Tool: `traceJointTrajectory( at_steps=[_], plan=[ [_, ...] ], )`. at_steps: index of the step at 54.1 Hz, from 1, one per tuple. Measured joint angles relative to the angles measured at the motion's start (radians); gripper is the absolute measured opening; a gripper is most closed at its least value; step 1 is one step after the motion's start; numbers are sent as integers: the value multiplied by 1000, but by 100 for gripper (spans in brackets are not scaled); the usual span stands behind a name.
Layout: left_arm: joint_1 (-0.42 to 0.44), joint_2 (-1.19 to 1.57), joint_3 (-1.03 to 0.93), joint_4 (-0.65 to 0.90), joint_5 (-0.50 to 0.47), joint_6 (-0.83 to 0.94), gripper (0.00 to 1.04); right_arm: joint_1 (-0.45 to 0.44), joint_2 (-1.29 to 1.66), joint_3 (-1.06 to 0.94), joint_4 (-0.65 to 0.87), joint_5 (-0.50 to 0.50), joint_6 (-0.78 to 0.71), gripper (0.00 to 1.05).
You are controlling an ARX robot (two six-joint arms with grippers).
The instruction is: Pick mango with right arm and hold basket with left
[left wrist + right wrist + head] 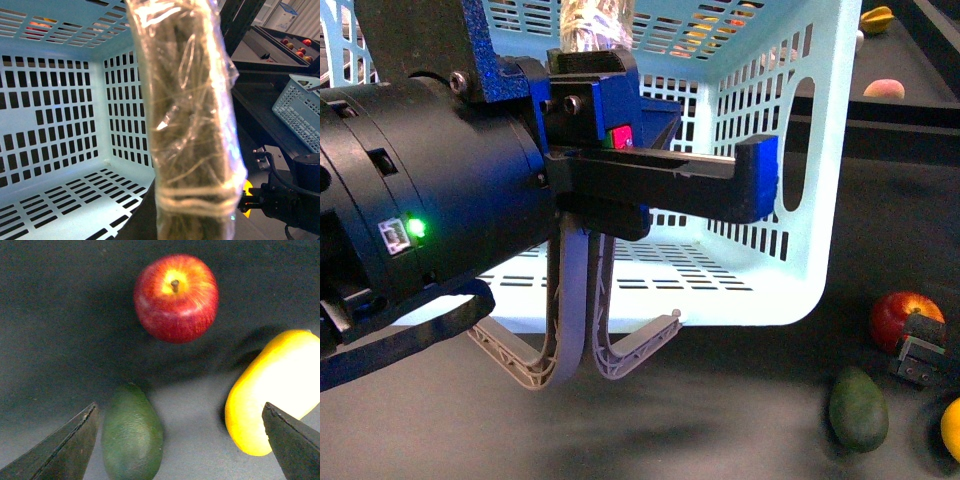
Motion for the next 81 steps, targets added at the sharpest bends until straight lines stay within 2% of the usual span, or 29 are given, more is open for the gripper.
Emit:
traceJointTrajectory(
  at_steps=[20, 21, 27, 65, 81],
  plan=[
    [2, 0, 0, 0, -1, 1, 7, -72, 168, 91, -47, 8, 114, 97],
    [2, 0, 0, 0, 3, 0, 7, -116, 195, 121, -86, -10, 125, 97],
    [2, 0, 0, 0, 3, 0, 7, -145, 204, 149, -104, -12, 114, 97],
    [2, 0, 0, 0, 2, 0, 7, -192, 342, 312, -154, -12, 54, 97],
    [2, 0, 0, 0, 2, 0, 7, -203, 350, 303, -127, -7, 33, 64]
  ],
)
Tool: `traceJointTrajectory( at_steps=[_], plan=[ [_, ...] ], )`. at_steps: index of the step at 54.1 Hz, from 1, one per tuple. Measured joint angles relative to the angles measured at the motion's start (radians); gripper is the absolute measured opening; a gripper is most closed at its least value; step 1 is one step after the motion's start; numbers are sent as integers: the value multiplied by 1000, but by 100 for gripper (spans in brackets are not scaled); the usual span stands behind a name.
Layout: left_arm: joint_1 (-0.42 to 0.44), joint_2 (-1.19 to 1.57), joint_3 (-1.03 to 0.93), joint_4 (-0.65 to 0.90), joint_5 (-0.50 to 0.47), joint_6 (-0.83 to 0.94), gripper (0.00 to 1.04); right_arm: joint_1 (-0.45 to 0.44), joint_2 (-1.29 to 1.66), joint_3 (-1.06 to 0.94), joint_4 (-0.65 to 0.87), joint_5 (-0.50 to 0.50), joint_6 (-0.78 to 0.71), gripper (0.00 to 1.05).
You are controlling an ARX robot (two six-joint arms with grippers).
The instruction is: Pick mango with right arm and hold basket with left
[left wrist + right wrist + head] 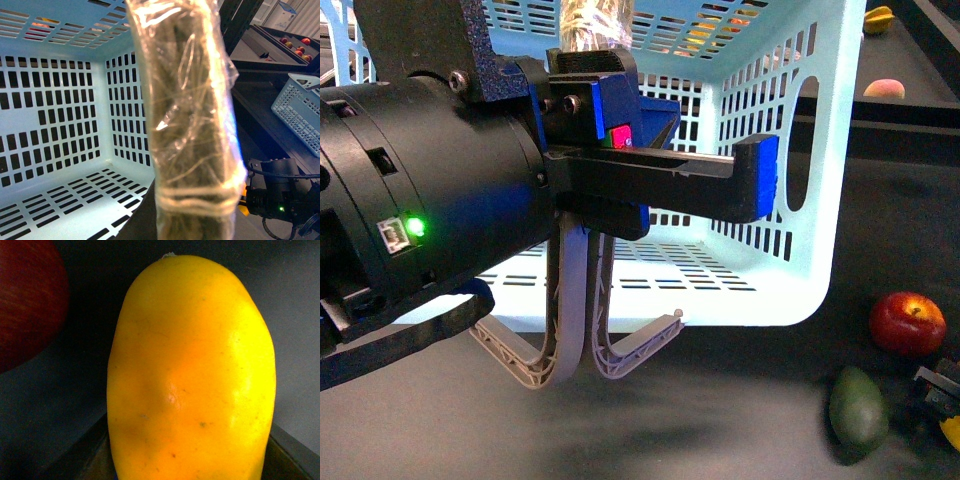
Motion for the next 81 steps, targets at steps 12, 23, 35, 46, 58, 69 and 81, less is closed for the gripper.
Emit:
traceJointTrajectory(
  at_steps=[12, 23, 35, 46, 58, 69, 81],
  plan=[
    [0, 0, 0, 0, 0, 0, 7, 0, -106, -93, 13, -34, -27, 59],
    [0, 0, 0, 0, 0, 0, 7, 8, -288, -176, 4, -85, -45, 59],
    [0, 0, 0, 0, 0, 0, 7, 40, -555, -269, -79, -183, -61, 59],
    [0, 0, 0, 0, 0, 0, 7, 91, -816, -322, -188, -276, -60, 59],
    [0, 0, 0, 0, 0, 0, 7, 195, -1105, -342, -316, -378, -48, 58],
    [0, 0, 0, 0, 0, 0, 7, 355, -1308, -334, -397, -415, -48, 58],
    [0, 0, 0, 0, 0, 0, 7, 513, -1317, -281, -409, -364, -46, 58]
  ],
)
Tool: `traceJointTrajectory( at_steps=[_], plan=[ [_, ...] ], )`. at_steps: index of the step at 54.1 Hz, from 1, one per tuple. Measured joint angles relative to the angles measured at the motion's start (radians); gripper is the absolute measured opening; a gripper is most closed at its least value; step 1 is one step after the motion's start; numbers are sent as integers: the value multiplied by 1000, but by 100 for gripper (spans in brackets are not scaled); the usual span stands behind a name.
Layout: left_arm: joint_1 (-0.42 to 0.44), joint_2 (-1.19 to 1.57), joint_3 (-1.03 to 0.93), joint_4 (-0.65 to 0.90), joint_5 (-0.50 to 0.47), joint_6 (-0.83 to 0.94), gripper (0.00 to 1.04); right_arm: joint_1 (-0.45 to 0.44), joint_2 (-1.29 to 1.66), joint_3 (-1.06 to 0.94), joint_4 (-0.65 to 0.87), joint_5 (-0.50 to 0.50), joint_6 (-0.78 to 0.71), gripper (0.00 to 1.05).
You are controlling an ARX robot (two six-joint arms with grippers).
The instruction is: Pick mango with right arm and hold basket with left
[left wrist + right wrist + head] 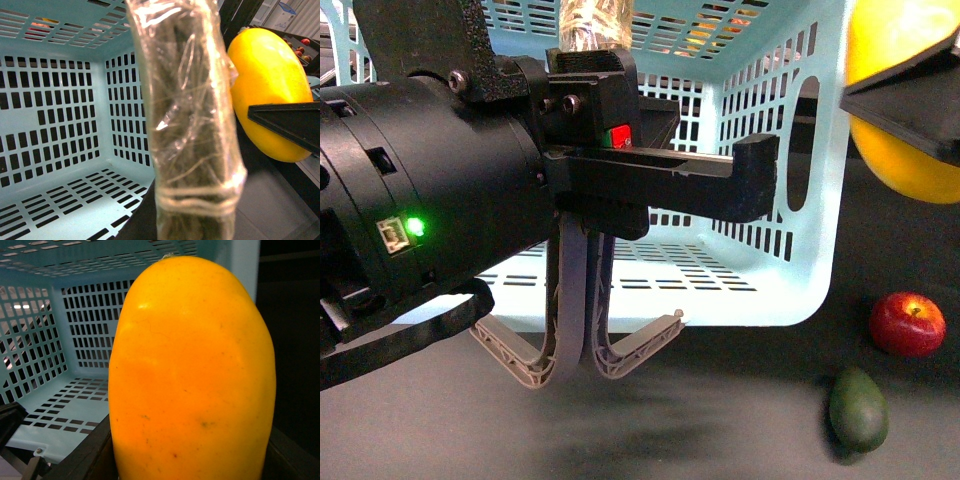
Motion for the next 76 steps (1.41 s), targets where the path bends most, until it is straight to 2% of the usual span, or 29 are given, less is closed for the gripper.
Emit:
traceJointTrajectory(
  at_steps=[15, 37, 53, 68, 76],
  plan=[
    [0, 0, 0, 0, 0, 0, 7, 101, 153, 84, 48, 74, 21, 58],
    [0, 0, 0, 0, 0, 0, 7, 139, 362, 208, 77, 137, 57, 58],
    [0, 0, 0, 0, 0, 0, 7, 142, 330, 188, 110, 236, 85, 97],
    [0, 8, -4, -1, -2, -4, 7, 142, 30, 35, 72, 377, 34, 97],
    [0, 8, -4, -1, -4, -2, 7, 146, -206, -82, -27, 491, -1, 97]
  ],
)
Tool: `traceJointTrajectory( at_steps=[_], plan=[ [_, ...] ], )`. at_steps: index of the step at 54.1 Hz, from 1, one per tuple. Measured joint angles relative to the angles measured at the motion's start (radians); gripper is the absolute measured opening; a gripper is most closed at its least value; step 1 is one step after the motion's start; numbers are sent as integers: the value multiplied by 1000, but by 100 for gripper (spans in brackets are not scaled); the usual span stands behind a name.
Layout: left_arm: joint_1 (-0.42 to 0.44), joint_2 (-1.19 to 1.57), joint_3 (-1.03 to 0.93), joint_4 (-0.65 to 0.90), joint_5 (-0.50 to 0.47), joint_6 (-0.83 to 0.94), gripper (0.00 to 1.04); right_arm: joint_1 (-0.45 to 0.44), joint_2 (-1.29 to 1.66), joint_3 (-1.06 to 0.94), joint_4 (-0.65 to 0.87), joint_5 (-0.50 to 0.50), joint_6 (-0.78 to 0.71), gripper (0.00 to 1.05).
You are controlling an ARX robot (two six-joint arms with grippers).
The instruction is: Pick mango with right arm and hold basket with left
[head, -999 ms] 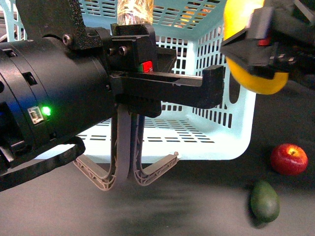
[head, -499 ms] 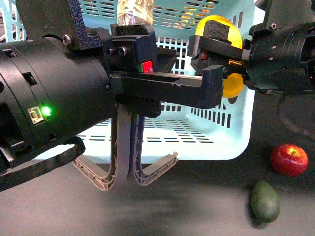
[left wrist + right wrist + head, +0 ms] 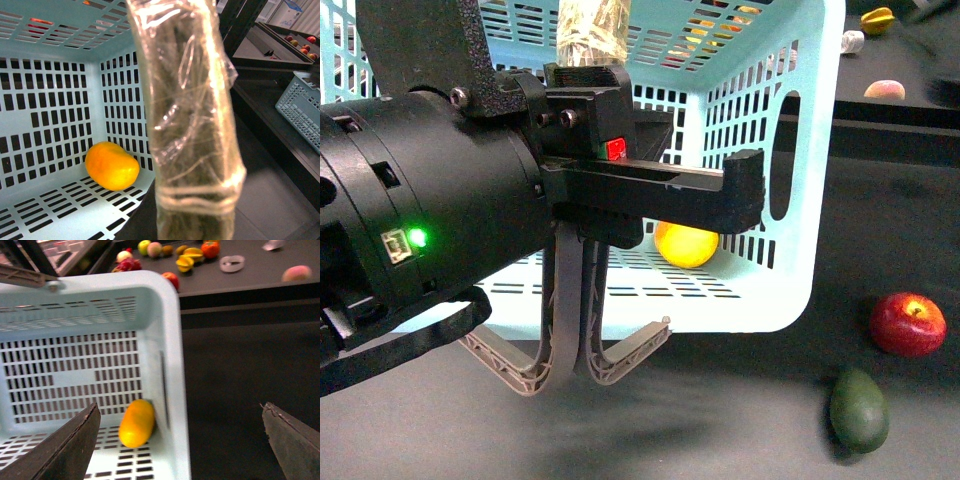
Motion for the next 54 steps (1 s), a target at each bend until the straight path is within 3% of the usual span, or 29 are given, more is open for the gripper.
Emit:
traceJointTrajectory(
  at_steps=[15, 22, 39, 42, 46, 54],
  plan=[
    [0, 0, 0, 0, 5, -2, 7, 79, -521, -217, -380, 249, 56, 97],
    [0, 0, 0, 0, 6, -2, 7, 106, -692, -231, -555, 275, 112, 97],
    [0, 0, 0, 0, 3, -2, 7, 111, -733, -232, -582, 277, 131, 97],
    [0, 0, 0, 0, 2, -2, 7, 111, -793, -285, -462, 260, 76, 90],
    [0, 0, 0, 0, 5, 2, 7, 58, -959, -377, -300, 168, -108, 74],
    [1, 0, 0, 0, 2, -2, 7, -48, -1066, -414, -304, 79, -254, 53]
  ],
)
